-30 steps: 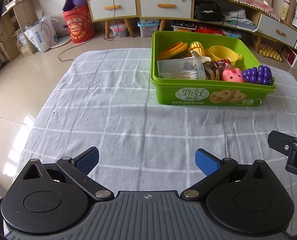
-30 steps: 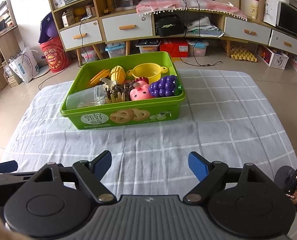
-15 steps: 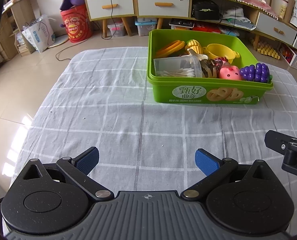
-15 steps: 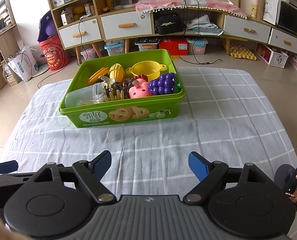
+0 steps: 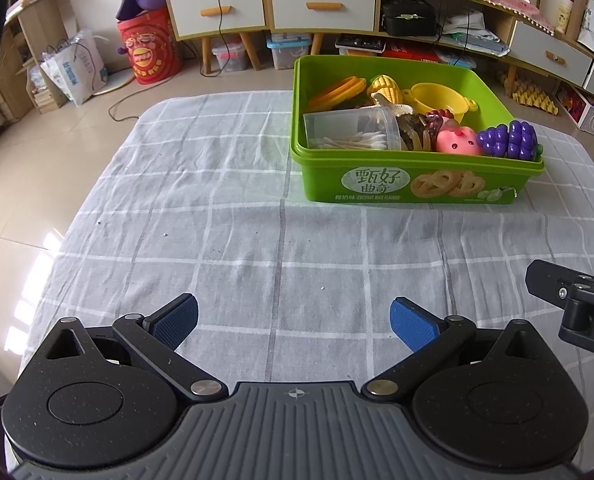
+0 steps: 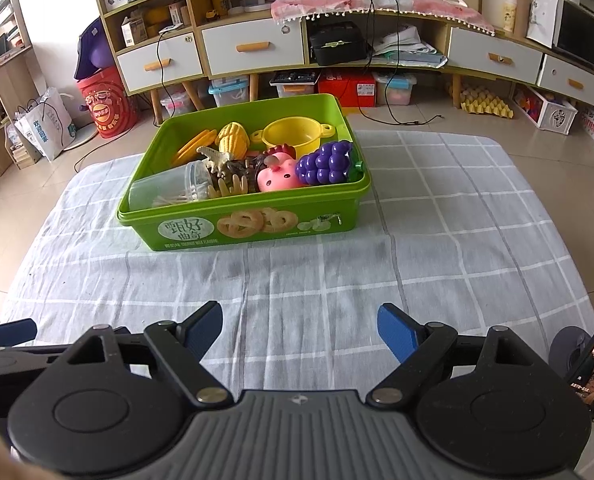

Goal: Organize rigid objects

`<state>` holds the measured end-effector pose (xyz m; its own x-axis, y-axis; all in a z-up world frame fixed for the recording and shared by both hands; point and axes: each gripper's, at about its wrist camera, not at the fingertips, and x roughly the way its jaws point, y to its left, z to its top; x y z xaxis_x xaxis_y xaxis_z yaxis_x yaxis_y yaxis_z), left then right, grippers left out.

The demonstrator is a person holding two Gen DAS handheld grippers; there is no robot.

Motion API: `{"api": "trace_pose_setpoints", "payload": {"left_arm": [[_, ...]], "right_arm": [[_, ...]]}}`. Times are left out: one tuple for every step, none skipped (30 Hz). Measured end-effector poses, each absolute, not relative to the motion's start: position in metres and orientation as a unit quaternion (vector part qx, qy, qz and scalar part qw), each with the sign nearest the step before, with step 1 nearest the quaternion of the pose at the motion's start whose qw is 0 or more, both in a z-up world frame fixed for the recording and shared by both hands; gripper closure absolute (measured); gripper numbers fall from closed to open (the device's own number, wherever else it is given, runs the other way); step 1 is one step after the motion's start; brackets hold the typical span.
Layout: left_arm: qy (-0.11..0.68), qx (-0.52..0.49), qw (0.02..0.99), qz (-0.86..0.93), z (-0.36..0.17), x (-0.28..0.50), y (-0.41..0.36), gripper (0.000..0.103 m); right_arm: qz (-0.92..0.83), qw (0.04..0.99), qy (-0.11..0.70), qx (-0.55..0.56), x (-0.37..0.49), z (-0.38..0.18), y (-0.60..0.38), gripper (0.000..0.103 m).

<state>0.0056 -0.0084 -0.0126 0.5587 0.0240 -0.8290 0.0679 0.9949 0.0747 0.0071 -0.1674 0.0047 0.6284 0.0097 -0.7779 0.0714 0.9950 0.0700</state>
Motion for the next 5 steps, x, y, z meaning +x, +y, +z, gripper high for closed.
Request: {"api": "trace_pose_setpoints", "payload": {"left_arm": [[0.47, 0.049, 0.881, -0.013, -0.0129, 0.0057, -0.0087, 0.002], [0.47, 0.05, 0.881, -0.014, -0.0134, 0.0056, -0.0089, 0.002], [0.47, 0.051, 0.881, -0.016, -0.0142, 0.0058, -0.009, 0.002], [0.471, 0.052, 0.88, -0.019, -0.0155, 0.0066, -0.0086, 0.002], [0.473, 0.052, 0.879, -0.025, -0.018, 0.0079, -0.0083, 0.002]], "right_arm": [[-0.017, 0.901, 0.431, 0.047, 0.0072, 0.0048, -0.1674, 0.027], [-0.017, 0.901, 0.431, 0.046, 0.0071, 0.0047, -0.1674, 0.027], [-0.016, 0.901, 0.431, 0.045, 0.007, 0.0039, -0.1675, 0.027], [-0.016, 0.901, 0.431, 0.045, 0.0072, 0.0029, -0.1676, 0.026], [-0.017, 0.901, 0.431, 0.046, 0.0079, 0.001, -0.1684, 0.019]]}}
